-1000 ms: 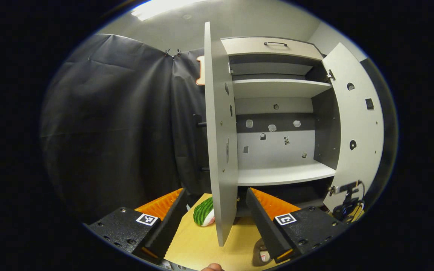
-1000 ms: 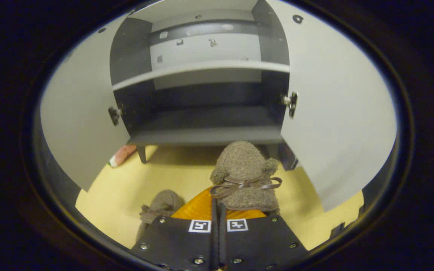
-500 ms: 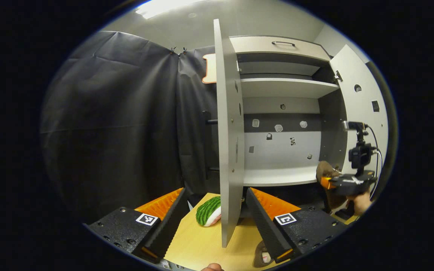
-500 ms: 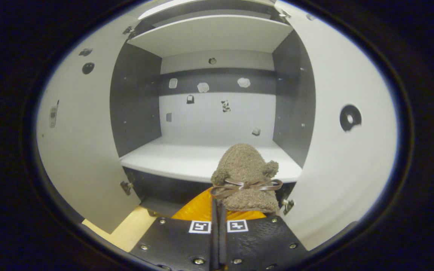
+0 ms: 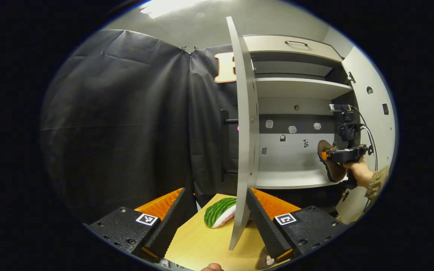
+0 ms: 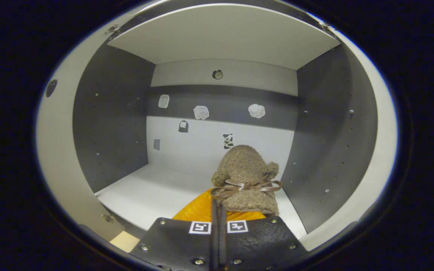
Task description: Grab one shoe with the right hand and put it into the shoe cabinet, grab the other shoe with the left hand and put it into the shoe cabinet; then close the right door with the right hand and the left door with the left hand.
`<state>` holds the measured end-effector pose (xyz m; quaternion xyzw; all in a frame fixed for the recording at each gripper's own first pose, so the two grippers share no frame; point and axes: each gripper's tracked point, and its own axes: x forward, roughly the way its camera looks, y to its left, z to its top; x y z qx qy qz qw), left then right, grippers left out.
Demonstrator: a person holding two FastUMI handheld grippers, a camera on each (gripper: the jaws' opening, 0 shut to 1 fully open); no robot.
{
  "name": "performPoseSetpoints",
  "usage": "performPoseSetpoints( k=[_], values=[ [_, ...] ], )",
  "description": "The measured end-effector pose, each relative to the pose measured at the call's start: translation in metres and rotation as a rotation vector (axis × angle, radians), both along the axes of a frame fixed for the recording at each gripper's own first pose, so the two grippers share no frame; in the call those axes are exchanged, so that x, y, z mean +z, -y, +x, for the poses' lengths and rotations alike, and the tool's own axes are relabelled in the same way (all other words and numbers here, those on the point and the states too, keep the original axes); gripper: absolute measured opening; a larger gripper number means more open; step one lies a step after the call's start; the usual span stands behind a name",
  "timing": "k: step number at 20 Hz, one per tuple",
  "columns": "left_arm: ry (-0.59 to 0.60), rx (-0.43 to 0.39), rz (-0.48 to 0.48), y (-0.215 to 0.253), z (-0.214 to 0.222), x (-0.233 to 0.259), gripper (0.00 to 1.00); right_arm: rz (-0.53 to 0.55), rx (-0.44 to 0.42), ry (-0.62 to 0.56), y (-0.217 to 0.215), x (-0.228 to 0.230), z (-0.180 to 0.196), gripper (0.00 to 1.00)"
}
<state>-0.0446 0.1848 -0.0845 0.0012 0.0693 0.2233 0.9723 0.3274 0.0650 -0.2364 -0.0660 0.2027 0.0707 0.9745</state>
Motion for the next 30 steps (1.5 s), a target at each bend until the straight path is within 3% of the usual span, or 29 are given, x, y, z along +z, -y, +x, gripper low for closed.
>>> performPoseSetpoints(
  k=[9, 19, 22, 23, 24, 30],
  values=[
    [-0.006, 0.091, 0.005, -0.021, -0.010, 0.001, 0.95, -0.045, -0.029, -0.064, 0.009, -0.044, 0.043, 0.01],
    [-0.010, 0.107, 0.010, -0.024, -0.015, 0.001, 0.95, -0.005, -0.099, -0.189, 0.011, -0.085, 0.057, 0.01],
    [-0.010, 0.103, 0.010, -0.022, -0.017, 0.001, 0.97, 0.041, -0.106, -0.212, 0.010, -0.082, 0.056, 0.14],
    [-0.009, 0.101, 0.012, -0.021, -0.018, 0.003, 0.95, 0.043, -0.112, -0.216, 0.011, -0.080, 0.054, 0.31],
    [-0.008, 0.096, 0.012, -0.019, -0.020, 0.003, 0.95, 0.044, -0.109, -0.226, 0.011, -0.079, 0.049, 0.35],
    [-0.022, 0.042, 0.000, 0.002, -0.032, -0.006, 0.95, -0.010, -0.052, -0.198, 0.011, -0.044, 0.012, 0.35]
  ],
)
